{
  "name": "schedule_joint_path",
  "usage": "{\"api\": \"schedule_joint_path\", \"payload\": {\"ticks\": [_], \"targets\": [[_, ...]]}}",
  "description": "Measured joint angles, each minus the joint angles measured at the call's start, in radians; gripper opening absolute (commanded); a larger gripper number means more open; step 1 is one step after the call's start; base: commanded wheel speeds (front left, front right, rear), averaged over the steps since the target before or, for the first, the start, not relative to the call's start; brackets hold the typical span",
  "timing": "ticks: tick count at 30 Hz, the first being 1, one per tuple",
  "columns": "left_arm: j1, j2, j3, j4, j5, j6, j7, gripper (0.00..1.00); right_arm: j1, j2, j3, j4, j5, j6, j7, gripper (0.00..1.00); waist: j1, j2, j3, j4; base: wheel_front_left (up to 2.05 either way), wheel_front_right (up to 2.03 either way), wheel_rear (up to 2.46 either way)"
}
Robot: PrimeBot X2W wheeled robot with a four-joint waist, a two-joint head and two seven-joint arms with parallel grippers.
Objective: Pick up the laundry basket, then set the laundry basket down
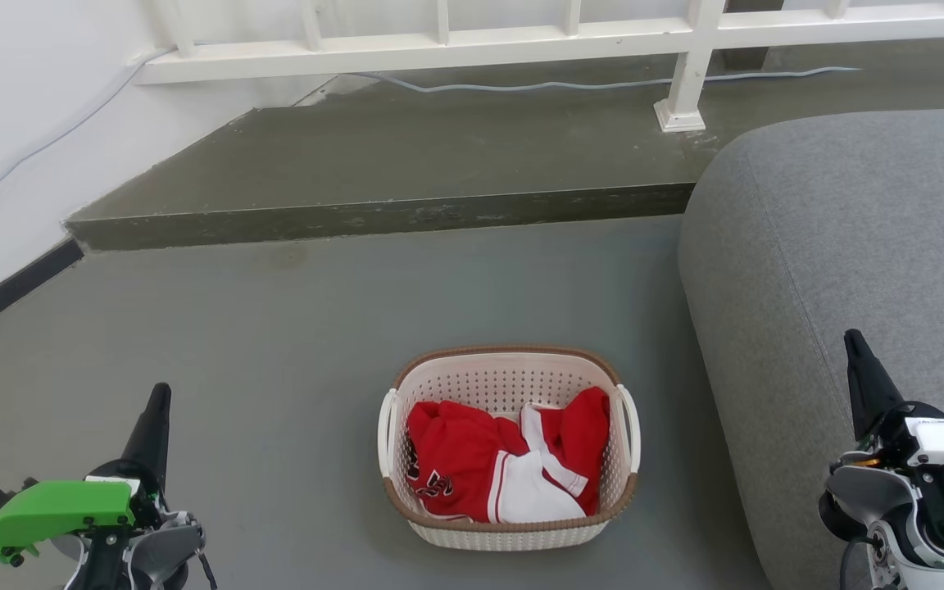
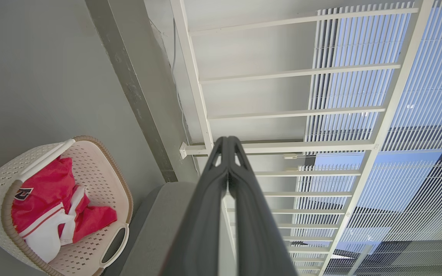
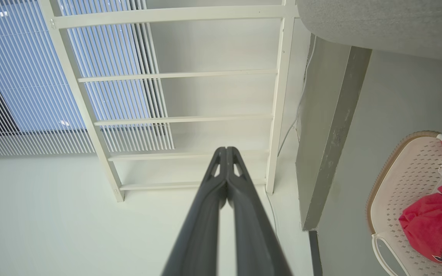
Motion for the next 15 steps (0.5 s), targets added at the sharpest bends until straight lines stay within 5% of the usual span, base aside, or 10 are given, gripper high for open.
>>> {"api": "schedule_joint_path", "payload": {"ticks": [15], "targets": [[0.000, 0.000, 0.004, -0.001, -0.021, -0.002, 0.005, 0.00, 0.000, 0.001, -0.005, 0.001, 0.009, 0.000, 0.008, 0.00, 0.0000, 0.0000, 0.000, 0.000, 0.00, 0.00, 0.00]]}}
